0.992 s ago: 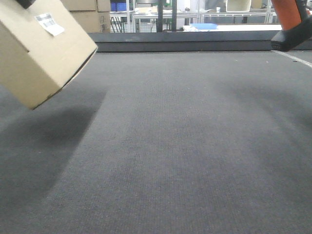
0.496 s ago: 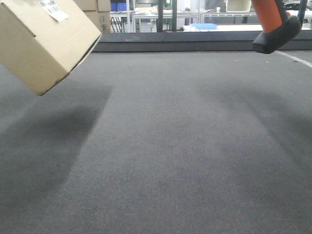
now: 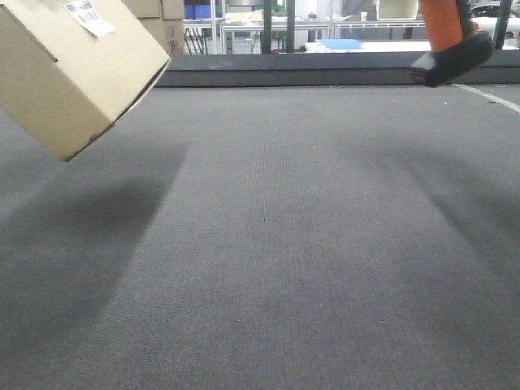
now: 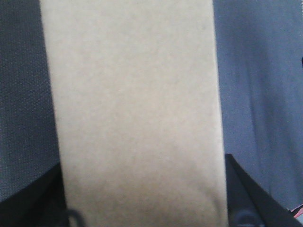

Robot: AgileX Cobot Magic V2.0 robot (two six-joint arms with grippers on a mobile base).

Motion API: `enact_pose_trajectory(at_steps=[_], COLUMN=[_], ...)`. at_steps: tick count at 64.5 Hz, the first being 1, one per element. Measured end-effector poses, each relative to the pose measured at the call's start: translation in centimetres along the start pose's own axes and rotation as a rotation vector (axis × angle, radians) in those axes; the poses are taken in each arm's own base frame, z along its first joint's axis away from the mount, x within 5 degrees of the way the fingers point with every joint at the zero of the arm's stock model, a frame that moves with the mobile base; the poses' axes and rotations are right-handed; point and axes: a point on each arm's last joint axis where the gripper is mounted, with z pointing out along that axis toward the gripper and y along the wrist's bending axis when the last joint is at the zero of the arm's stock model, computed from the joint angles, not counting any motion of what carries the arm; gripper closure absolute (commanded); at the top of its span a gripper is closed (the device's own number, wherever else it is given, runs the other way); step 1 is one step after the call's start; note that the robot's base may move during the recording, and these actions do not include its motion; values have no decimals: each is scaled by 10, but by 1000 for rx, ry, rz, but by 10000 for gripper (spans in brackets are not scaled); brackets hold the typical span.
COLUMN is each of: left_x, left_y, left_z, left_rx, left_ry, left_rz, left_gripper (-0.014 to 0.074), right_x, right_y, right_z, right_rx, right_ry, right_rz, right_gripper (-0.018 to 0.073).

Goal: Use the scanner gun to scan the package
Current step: 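Lift the scanner gun and point it toward the held box label, then lower the scanner gun back onto the table with the right gripper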

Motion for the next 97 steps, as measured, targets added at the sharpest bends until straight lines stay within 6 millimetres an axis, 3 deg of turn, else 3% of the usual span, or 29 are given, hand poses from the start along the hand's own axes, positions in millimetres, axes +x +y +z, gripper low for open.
enact_pose_trajectory(at_steps=[18,28,52,70,81,97], left_x=[0,0,0,0,0,-1], left_y=[0,0,0,0,0,0], left_z=[0,0,0,0,0,0], left_rx=[0,0,0,0,-1,-1], left_ry=[0,0,0,0,-4,-8], left_rz=[0,0,0,0,0,0], left_gripper=[708,708,708,708,708,708], right_x=[-15,-12,42,55,58,80], right_y=[-6,-9,-7,-8,-5,-2], right_z=[-16,-26,-38,-42,-35,-14], right_rx=[32,73,156,187,179,191], right_ry=[-61,-112,-114,-149,-172,-135], right_rz=[151,215,394,381,317,340], right_gripper=[720,720,721,721,721,721])
